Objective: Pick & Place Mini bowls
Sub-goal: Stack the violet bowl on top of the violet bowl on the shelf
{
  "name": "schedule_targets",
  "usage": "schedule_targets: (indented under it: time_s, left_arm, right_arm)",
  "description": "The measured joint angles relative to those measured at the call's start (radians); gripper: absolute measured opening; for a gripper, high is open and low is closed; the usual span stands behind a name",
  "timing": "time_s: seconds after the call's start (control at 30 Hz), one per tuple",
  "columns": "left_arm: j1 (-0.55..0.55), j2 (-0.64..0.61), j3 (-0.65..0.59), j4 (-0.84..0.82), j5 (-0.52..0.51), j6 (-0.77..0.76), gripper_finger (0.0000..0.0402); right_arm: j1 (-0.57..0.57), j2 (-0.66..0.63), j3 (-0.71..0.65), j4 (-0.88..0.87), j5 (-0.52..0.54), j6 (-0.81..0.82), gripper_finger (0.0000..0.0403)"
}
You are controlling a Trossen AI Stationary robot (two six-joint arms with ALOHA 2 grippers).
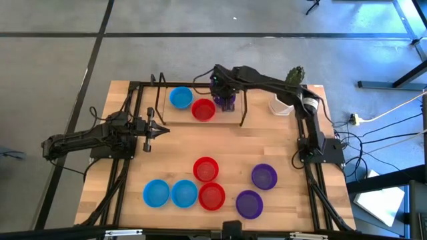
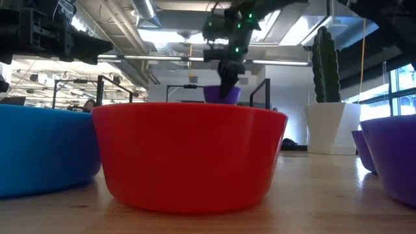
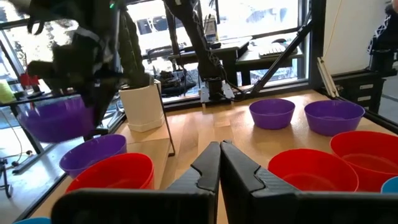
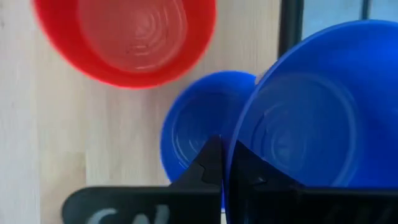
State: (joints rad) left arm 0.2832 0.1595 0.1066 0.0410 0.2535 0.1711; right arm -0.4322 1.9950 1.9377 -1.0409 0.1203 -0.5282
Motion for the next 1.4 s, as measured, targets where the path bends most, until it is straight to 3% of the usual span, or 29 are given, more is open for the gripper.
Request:
schedule_targets:
  time_s: [0.97,1.4]
  left_arm:
    - [0.0,0.0,0.0,-0.008,0.0,0.0,0.0007]
    - [0.0,0.0,0.0,-0.008,-0.001,0.0,0.0007]
  right_arm:
    - [-0.014,0.095,-0.053,-0.013,-0.071,0.087,0.0009]
    - [-0.014,0.094,-0.069,0.014,-0.079,0.102,0.0089]
